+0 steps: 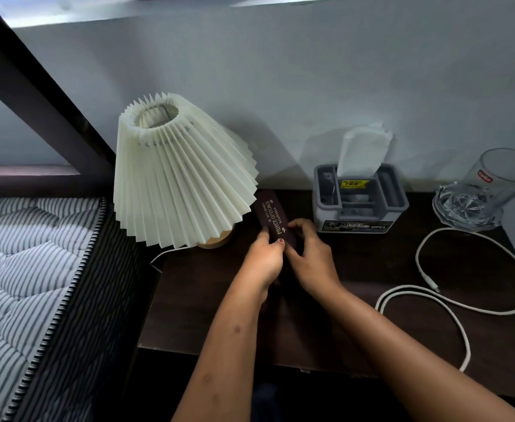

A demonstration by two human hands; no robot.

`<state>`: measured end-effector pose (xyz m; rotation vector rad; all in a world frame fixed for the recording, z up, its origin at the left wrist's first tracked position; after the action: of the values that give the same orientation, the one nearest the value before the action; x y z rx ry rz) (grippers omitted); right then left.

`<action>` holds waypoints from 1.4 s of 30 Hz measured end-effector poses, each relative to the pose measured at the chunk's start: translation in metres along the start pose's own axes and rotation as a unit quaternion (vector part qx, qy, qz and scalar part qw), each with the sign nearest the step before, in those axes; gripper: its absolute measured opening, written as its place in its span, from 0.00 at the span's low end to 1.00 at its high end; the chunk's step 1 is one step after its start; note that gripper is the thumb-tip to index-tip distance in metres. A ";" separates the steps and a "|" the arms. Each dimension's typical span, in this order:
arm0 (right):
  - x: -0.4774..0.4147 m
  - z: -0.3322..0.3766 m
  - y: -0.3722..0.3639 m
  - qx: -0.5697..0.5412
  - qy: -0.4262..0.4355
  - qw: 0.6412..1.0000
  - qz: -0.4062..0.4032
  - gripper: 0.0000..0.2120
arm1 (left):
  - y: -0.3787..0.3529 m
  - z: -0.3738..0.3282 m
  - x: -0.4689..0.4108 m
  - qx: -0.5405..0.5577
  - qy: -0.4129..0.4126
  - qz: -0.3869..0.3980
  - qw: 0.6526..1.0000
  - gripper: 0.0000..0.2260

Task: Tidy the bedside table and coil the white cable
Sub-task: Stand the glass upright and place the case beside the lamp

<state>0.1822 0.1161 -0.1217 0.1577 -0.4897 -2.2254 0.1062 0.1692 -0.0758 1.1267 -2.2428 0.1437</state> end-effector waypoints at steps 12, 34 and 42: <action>-0.003 -0.010 -0.010 0.106 0.099 0.983 0.113 0.28 | 0.013 0.007 -0.010 -0.161 -0.058 -0.035 0.985 0.26; -0.007 0.014 0.014 0.201 0.207 0.958 -0.001 0.26 | 0.029 0.011 -0.016 -0.359 -0.119 -0.071 0.923 0.31; -0.020 0.011 0.094 0.304 0.076 0.902 -0.296 0.22 | 0.024 0.011 -0.011 -0.408 -0.147 -0.042 0.900 0.25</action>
<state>0.2590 0.0808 -0.0754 0.9062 -1.1638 -2.5247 0.0878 0.1885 -0.0869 0.7880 -2.1283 -0.9760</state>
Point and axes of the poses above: each hand's wrist, its own x-axis away from the middle knuckle, its own y-axis out of the back of the hand, z = x × y, the point moved 1 cm from there along -x, towards the middle knuckle
